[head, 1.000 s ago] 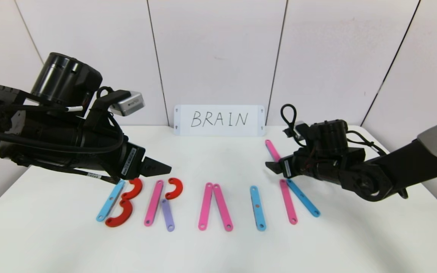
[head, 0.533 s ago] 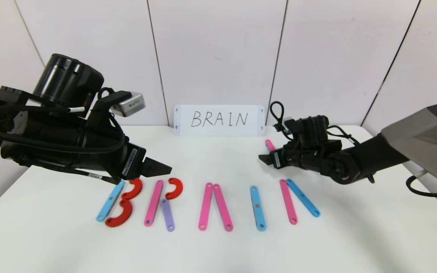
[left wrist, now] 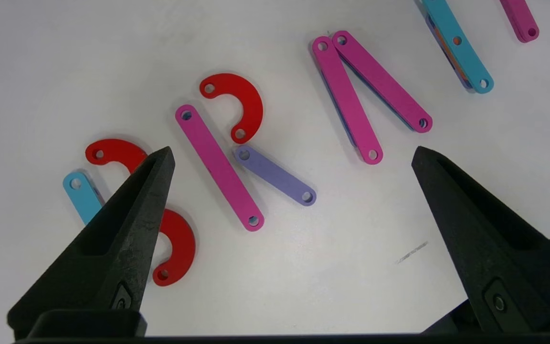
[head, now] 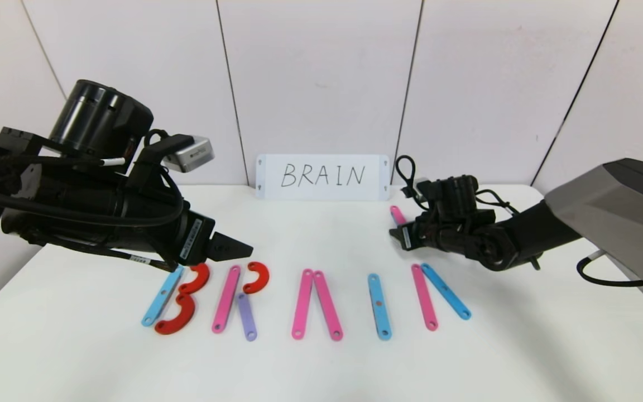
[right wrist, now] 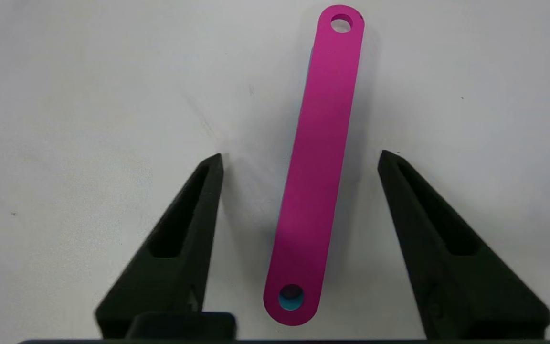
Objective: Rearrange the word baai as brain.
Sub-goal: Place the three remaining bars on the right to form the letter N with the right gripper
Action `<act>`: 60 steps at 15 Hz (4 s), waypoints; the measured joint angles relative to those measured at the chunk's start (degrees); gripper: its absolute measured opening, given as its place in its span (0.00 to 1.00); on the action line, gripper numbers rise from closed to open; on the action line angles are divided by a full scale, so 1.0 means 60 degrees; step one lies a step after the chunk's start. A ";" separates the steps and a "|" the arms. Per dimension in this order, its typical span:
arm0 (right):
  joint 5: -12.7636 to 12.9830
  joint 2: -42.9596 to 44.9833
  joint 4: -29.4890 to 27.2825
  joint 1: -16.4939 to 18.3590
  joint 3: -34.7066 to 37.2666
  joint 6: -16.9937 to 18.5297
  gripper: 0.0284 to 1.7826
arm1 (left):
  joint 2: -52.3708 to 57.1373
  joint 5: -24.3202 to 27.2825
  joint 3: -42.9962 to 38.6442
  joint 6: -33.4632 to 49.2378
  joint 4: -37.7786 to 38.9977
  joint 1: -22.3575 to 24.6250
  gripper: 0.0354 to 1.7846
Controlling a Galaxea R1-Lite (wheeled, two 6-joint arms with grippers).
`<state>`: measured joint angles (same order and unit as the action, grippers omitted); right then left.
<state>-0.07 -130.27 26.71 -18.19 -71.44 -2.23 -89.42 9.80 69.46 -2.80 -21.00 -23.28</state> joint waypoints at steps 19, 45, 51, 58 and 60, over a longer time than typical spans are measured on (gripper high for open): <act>0.2119 0.2786 -0.0144 -0.0171 0.3058 0.2081 0.15 | 0.0020 0.0010 -0.0043 -0.0014 0.0006 -0.0059 0.97; 0.2170 0.3635 0.0614 -0.0201 0.6055 0.3137 0.15 | 0.0033 0.0010 -0.0065 -0.0010 -0.0004 -0.0130 0.97; 0.2166 0.3639 0.0610 -0.0201 0.6132 0.3393 0.20 | 0.0037 0.0000 -0.0089 -0.0010 0.0002 -0.0165 0.97; 0.2170 0.3769 0.0614 -0.0201 0.6175 0.3399 0.74 | 0.0037 -0.0026 -0.0120 -0.0014 0.0002 -0.0215 0.97; 0.2170 0.3860 0.0610 -0.0197 0.6189 0.3399 0.87 | 0.0037 -0.0041 -0.0124 -0.0010 0.0006 -0.0230 0.97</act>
<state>12.95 -107.11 30.37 -19.37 -34.30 18.16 -89.20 9.56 68.72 -2.86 -20.97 -24.66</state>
